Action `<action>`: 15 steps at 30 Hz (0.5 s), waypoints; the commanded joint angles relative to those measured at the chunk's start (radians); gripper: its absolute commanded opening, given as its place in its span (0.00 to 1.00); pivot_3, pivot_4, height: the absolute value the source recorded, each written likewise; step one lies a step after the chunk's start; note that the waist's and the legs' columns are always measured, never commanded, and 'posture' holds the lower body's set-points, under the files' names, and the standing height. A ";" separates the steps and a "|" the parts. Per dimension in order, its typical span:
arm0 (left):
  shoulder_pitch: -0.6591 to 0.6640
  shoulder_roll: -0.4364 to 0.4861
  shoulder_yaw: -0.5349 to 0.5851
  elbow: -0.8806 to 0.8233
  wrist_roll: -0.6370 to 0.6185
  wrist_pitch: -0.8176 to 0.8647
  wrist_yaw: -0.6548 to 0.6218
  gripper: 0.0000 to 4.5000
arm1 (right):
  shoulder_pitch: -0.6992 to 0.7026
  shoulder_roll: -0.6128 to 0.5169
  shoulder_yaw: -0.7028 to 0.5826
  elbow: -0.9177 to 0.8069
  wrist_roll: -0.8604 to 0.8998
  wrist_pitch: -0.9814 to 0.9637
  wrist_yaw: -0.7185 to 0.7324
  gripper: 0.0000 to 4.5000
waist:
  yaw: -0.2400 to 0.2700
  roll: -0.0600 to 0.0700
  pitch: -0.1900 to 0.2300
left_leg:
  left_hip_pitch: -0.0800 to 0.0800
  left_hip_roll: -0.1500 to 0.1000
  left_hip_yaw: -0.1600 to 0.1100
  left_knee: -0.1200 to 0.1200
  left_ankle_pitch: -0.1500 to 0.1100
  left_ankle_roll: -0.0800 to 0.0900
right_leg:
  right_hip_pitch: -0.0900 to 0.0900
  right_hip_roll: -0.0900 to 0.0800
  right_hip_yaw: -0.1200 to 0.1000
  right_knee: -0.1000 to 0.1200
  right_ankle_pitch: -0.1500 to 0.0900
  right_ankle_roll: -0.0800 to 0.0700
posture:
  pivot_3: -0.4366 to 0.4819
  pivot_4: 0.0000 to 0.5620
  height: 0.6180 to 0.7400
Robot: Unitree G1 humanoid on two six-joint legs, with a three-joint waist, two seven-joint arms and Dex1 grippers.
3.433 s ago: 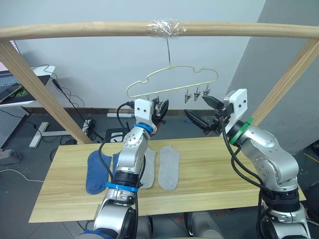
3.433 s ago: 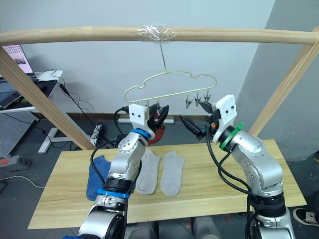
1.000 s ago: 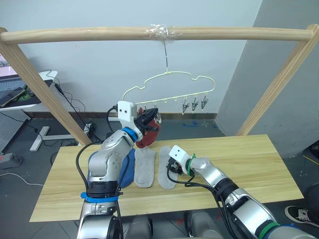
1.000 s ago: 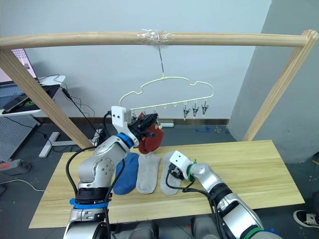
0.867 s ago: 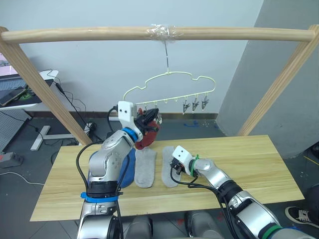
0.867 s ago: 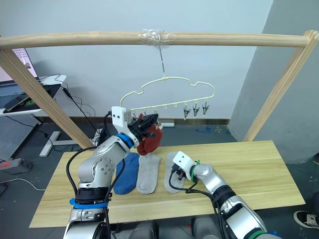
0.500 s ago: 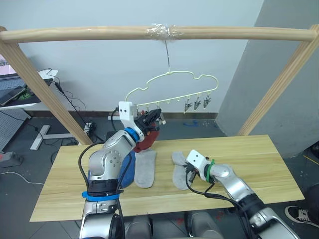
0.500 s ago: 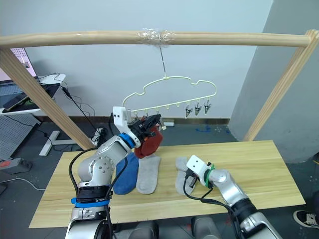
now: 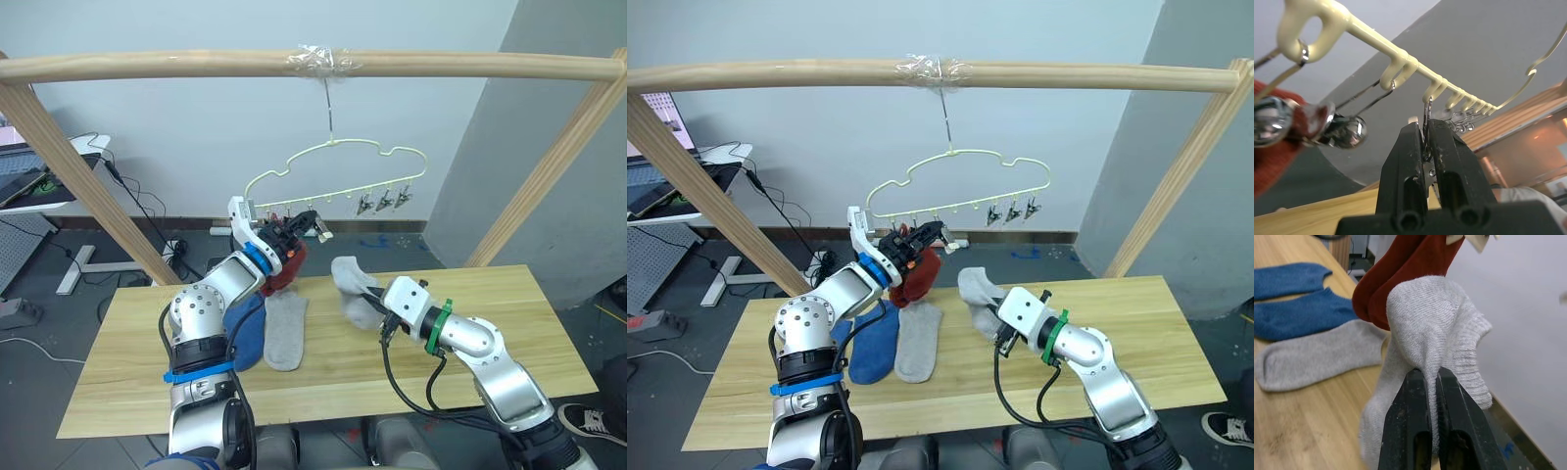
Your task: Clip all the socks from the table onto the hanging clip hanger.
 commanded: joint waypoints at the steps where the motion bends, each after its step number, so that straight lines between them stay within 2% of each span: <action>1: -0.004 0.001 -0.001 0.013 -0.022 0.024 0.024 0.00 | -0.010 0.025 -0.007 -0.053 0.000 -0.035 -0.037 0.01 | 0.000 0.000 0.000 | 0.000 0.000 0.000 0.000 0.000 0.000 | 0.000 0.000 0.000 0.000 0.000 0.000 | 0.38 0.26 1.00; 8: -0.012 0.008 -0.016 0.015 -0.034 0.023 0.018 0.00 | -0.051 0.080 0.000 -0.045 -0.002 -0.020 -0.077 0.01 | 0.000 0.000 0.000 | 0.000 0.000 0.000 -0.002 0.000 0.000 | 0.000 0.000 0.000 -0.001 0.000 0.000 | 0.38 0.26 1.00; 15: -0.011 0.005 -0.010 0.010 -0.044 0.006 0.016 0.00 | -0.058 0.081 -0.003 -0.045 0.005 -0.019 -0.077 0.01 | 0.001 -0.001 0.000 | 0.000 0.000 0.000 -0.004 0.000 0.000 | -0.001 0.000 0.000 -0.003 0.000 0.000 | 0.38 0.26 1.00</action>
